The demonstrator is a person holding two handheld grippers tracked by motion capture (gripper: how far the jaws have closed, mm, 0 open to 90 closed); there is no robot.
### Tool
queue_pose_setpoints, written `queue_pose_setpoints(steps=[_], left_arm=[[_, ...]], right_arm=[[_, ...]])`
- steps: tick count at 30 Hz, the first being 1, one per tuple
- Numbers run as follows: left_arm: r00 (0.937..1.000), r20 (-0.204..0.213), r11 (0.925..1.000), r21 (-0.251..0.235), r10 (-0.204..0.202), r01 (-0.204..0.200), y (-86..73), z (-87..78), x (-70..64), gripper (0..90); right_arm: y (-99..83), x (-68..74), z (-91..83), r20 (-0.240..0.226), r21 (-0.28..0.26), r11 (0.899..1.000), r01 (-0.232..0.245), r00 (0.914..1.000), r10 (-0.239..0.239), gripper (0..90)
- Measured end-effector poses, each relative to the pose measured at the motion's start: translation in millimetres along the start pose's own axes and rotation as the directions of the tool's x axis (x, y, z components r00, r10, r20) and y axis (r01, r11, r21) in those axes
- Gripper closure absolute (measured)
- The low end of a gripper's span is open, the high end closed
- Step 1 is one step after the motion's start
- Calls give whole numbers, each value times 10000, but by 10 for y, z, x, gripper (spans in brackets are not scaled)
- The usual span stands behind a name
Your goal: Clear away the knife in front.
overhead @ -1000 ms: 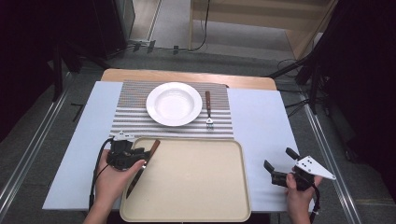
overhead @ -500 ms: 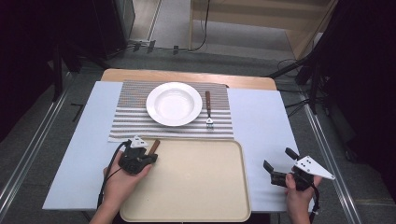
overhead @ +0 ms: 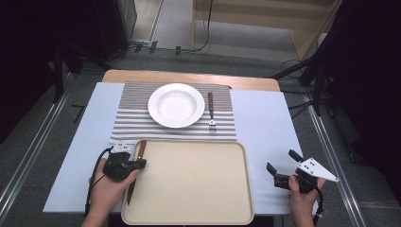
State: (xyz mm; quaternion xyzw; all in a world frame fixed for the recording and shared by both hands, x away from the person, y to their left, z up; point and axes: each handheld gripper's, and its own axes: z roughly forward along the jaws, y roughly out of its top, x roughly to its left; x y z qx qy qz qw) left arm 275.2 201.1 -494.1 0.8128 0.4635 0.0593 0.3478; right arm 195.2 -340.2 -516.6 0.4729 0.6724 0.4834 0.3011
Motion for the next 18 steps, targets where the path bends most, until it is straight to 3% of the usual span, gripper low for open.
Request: queue_pose_setpoints(steps=[4,5,6,7,11,12,18], left_arm=[[10000,-41,10000,-24,-12,12,-2,-8,0,897],[10000,14,9999,-161,-36,36,2,-4,5,887],[9999,124,9994,-328,-92,96,13,-1,14,821],[10000,13,9979,-638,-69,69,48,24,25,803],[9994,-289,9987,-462,207,-220,81,69,32,840],[9991,-357,9987,-448,213,-229,73,77,33,892],[10000,8,9981,-619,10,-10,24,22,94,894]], right_arm=[[0,3,0,9,20,10000,0,10000,0,0],[-1,6,0,-4,38,10000,-3,10000,3,0],[-2,6,3,-4,42,10000,7,10000,-7,0],[-2,6,8,-10,45,10000,42,10000,-42,0],[0,15,21,-28,65,9999,128,9999,-128,0],[-1,21,18,-13,85,9999,145,9999,-145,0],[-2,20,19,-1,99,9998,146,9999,-146,0]])
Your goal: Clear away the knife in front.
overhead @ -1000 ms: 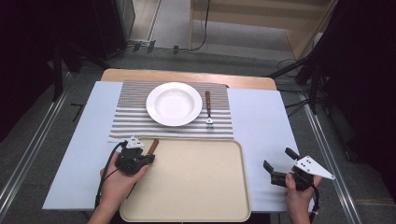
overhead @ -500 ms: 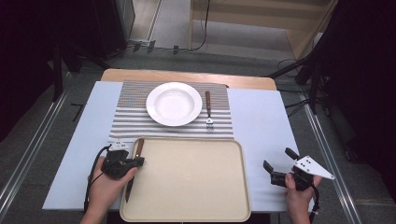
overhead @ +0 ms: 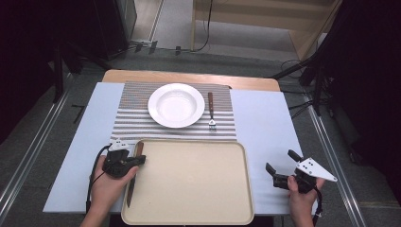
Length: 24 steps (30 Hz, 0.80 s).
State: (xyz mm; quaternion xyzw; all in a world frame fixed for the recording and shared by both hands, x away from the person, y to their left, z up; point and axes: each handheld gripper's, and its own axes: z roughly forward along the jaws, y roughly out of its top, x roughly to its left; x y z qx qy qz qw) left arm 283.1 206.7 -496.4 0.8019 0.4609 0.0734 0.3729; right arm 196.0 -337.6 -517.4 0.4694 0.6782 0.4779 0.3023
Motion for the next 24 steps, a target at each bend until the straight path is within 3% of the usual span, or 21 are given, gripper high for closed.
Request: queue_pose_setpoints(steps=[3,4,5,7,9,14,16,17,18,20,22,24], left_arm=[[9999,93,9997,-226,39,-37,0,-27,4,889],[9991,427,9977,-682,73,-44,5,-82,6,825],[9991,427,9977,-682,73,-44,5,-82,6,807],[9987,498,9937,-1122,89,-32,12,-141,6,778],[9998,145,9890,-1473,135,-112,17,-185,17,694],[9989,366,9788,-2018,-277,345,0,-261,146,441],[9995,20,9692,-2444,-302,298,-3,-322,184,249],[9995,20,9692,-2444,-302,298,-3,-322,184,138],[9996,-142,9676,-2517,-260,216,-3,-339,189,138],[9993,-245,9611,-2756,-271,193,-16,-375,212,7],[9986,-163,9484,-3143,-500,424,-46,-424,285,0],[9981,-209,9456,-3218,-582,484,-54,-439,304,0]], right_arm=[[1,8,2,17,30,10000,41,10000,-41,0],[2,10,3,-8,17,9999,99,10000,-99,0],[2,10,3,-8,17,9999,99,10000,-99,0],[2,9,1,-9,18,10000,90,10000,-90,0],[2,8,0,-23,14,10000,58,10000,-58,0],[3,5,-4,-38,-22,10000,57,10000,-57,0],[6,6,-7,-54,-53,9999,87,9999,-87,0],[6,6,-7,-54,-53,9999,87,9999,-87,0],[6,6,-7,-53,-53,9999,98,9999,-98,0],[8,9,-9,-67,-60,9999,81,9999,-81,0],[8,8,-11,-58,-68,9999,95,9999,-95,0],[8,8,-13,-57,-82,9999,101,9999,-102,0]])
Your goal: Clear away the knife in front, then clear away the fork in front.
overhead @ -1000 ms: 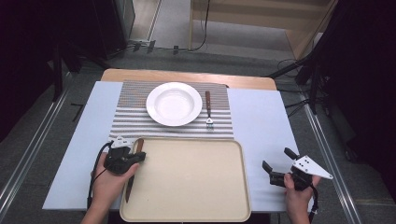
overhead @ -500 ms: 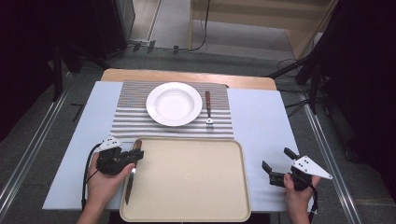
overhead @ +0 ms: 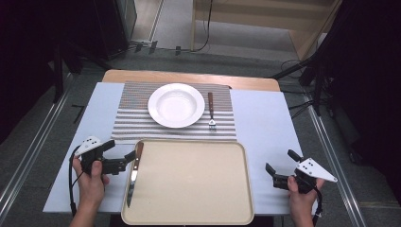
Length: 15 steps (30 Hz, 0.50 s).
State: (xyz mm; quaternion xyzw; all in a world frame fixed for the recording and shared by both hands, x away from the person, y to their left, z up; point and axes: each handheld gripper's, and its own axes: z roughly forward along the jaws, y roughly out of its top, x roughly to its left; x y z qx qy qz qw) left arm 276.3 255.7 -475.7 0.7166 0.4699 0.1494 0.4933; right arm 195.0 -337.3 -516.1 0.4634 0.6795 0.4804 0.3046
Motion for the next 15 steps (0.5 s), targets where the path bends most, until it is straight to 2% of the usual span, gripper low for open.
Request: queue_pose_setpoints(steps=[1,2,4,5,6,9,10,11,12,15], left_arm=[[10000,47,10000,-48,-65,65,1,-13,20,0],[10000,-25,10000,-57,-31,31,1,-29,37,0],[9999,116,9999,-125,68,-66,-1,-54,58,0],[9999,12,9997,-171,170,-170,-3,-67,63,0],[9994,110,9990,-279,340,-337,-7,-95,78,0],[9989,81,9978,-478,467,-462,-14,-127,91,0],[9973,-257,9959,-575,683,-697,-18,-155,108,0],[9973,-257,9959,-575,683,-697,-18,-155,108,0],[9940,-694,9947,-533,846,-884,-18,-183,123,0],[9913,-928,9925,-702,935,-1002,-28,-209,166,0]], right_arm=[[1,1,-2,6,0,10000,-5,10000,5,0],[1,0,-2,1,-4,10000,5,10000,-5,0],[4,3,-5,-4,-2,10000,1,10000,-1,0],[4,3,-5,-4,-2,10000,1,10000,-1,0],[7,3,-8,8,0,10000,26,10000,-26,0],[16,-2,-11,-8,-40,10000,71,10000,-71,0],[22,0,-13,5,-41,10000,67,10000,-67,0],[22,0,-13,5,-41,10000,67,10000,-67,0],[44,2,-21,35,-49,9999,103,9999,-103,0],[77,11,-36,9,-89,9999,74,10000,-73,0]])
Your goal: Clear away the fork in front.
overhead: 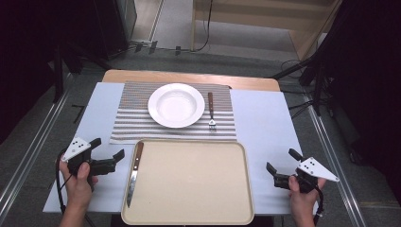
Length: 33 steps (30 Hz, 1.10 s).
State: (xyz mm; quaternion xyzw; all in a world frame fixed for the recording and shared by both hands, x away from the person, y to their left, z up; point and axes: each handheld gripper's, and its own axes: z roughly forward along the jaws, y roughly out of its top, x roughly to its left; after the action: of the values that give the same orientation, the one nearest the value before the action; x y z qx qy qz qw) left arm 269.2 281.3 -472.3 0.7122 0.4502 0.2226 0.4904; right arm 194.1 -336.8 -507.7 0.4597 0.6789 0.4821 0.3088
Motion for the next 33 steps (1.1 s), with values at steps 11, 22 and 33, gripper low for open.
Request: queue_pose_setpoints(steps=[11,22,33], left_arm=[[9991,233,9988,-328,-356,364,-67,-37,183,0],[9978,578,9959,-816,-331,378,-128,-86,268,0],[9965,760,9914,-1230,-355,447,-169,-135,329,0]], right_arm=[[254,141,102,-485,132,9999,47,9988,-41,0],[504,165,361,-733,372,9993,-43,9973,70,0],[749,156,613,-862,622,9980,-78,9962,132,0]])
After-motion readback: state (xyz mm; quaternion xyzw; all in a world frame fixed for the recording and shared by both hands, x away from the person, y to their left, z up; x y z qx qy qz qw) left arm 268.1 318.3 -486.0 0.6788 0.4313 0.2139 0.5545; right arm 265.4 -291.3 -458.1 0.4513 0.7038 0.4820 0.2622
